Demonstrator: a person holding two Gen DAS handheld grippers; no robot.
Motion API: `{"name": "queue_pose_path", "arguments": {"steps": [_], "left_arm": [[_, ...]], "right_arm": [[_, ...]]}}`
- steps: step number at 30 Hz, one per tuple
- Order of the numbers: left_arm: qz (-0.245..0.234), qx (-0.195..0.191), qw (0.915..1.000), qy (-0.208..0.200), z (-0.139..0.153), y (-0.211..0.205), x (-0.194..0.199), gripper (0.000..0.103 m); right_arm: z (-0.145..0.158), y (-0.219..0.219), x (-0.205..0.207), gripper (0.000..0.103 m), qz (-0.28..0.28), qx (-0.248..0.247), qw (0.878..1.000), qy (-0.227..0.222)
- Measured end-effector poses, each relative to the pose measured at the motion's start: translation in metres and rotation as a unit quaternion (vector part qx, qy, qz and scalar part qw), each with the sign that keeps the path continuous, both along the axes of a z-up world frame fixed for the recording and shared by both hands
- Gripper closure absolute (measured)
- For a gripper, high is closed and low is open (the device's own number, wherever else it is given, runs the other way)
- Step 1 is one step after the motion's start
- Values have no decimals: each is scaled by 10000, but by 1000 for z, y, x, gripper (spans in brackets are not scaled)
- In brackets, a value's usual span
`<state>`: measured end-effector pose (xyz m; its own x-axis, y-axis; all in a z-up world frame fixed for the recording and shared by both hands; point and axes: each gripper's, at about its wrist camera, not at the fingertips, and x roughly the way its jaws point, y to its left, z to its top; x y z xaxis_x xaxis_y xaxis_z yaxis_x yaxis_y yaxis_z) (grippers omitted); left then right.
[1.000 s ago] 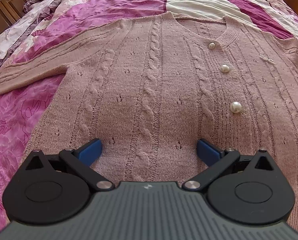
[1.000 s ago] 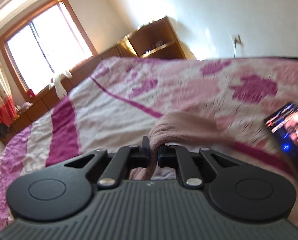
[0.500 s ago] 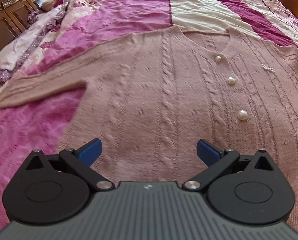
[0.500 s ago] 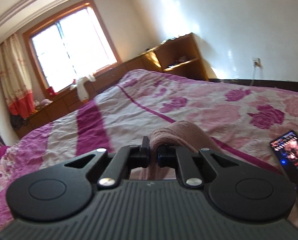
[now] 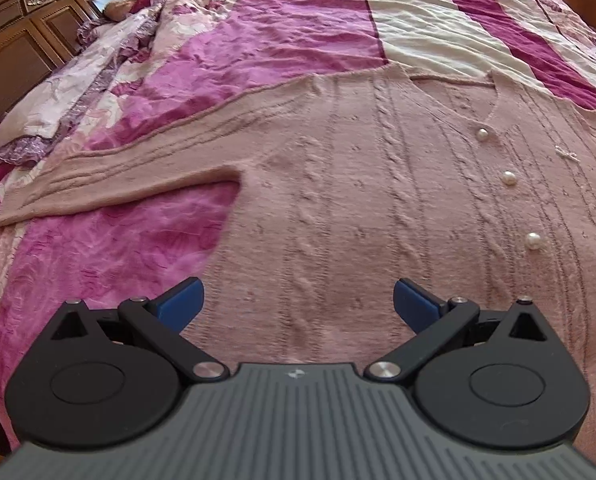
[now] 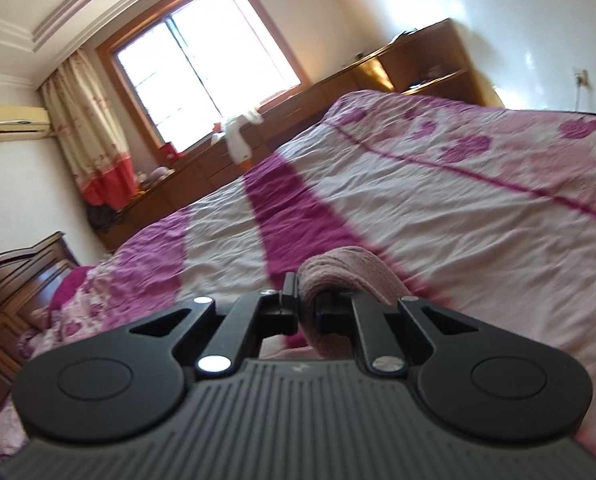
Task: Fold small clothes
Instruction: 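Lift the sleeve and fold it across the cardigan body with the right gripper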
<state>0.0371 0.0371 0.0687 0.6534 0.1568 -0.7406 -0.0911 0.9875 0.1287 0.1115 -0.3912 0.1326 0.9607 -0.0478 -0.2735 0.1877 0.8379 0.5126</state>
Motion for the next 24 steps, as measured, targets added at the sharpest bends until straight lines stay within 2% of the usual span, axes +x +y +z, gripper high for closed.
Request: {"name": "queue_pose_path", "arguments": {"steps": [4, 9, 14, 24], "left_arm": [[82, 37, 9999, -108, 5, 12, -4, 0], [248, -46, 9996, -154, 8, 28, -7, 0], [474, -181, 9986, -169, 8, 49, -11, 0], [784, -354, 9961, -174, 1, 83, -21, 0]], "right_arm": [[14, 37, 15, 93, 257, 58, 9995, -158], [29, 97, 32, 93, 671, -186, 9970, -352], [22, 149, 48, 93, 1053, -291, 9936, -287], [-13, 234, 71, 93, 1689, -386, 9848, 84]]}}
